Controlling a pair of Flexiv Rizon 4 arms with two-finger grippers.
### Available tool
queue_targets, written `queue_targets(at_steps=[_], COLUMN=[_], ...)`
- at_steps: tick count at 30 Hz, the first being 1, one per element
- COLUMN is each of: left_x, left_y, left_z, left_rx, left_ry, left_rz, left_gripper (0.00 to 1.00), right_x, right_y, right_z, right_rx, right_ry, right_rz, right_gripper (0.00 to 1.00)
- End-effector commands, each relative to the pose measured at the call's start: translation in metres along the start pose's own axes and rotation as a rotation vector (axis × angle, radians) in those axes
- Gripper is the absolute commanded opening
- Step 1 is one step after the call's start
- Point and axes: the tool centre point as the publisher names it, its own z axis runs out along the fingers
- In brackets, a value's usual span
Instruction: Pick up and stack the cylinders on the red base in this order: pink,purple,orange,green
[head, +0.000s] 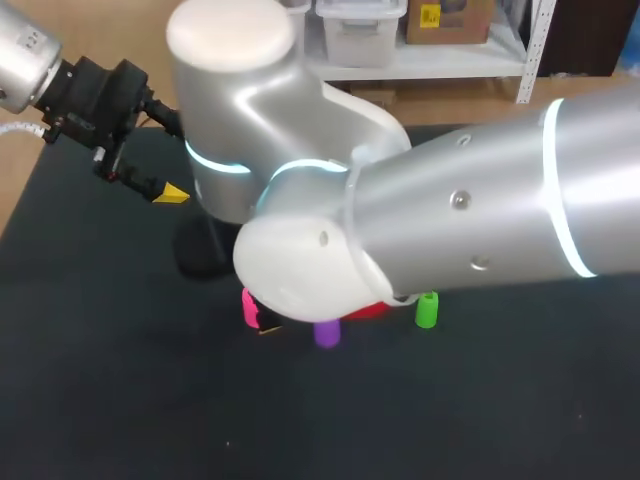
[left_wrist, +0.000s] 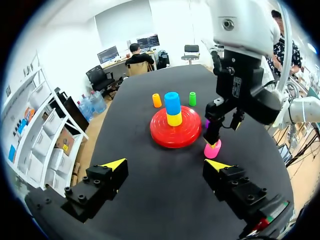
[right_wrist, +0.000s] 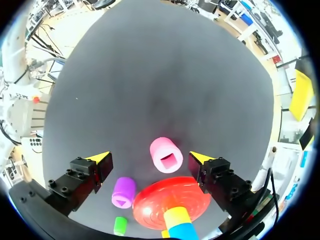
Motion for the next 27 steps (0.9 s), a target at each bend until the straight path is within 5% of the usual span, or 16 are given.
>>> queue_targets(at_steps=[1,27], left_x=[0.000,0.000], left_y=[0.001,0.001], left_z=[0.000,0.000], left_rx=[0.001,0.001], left_ry=[0.001,0.001], left_rz=[0.001,0.001], left_gripper=[1.00,1.00], right_x=[0.001,0.002], right_y=[0.003,-0.010], right_z=[0.006,0.023], right_rx=[0.041,0.013], right_ry=[0.013,0.006], right_rz=[-0.007,0.013], right_gripper=[1.00,1.00])
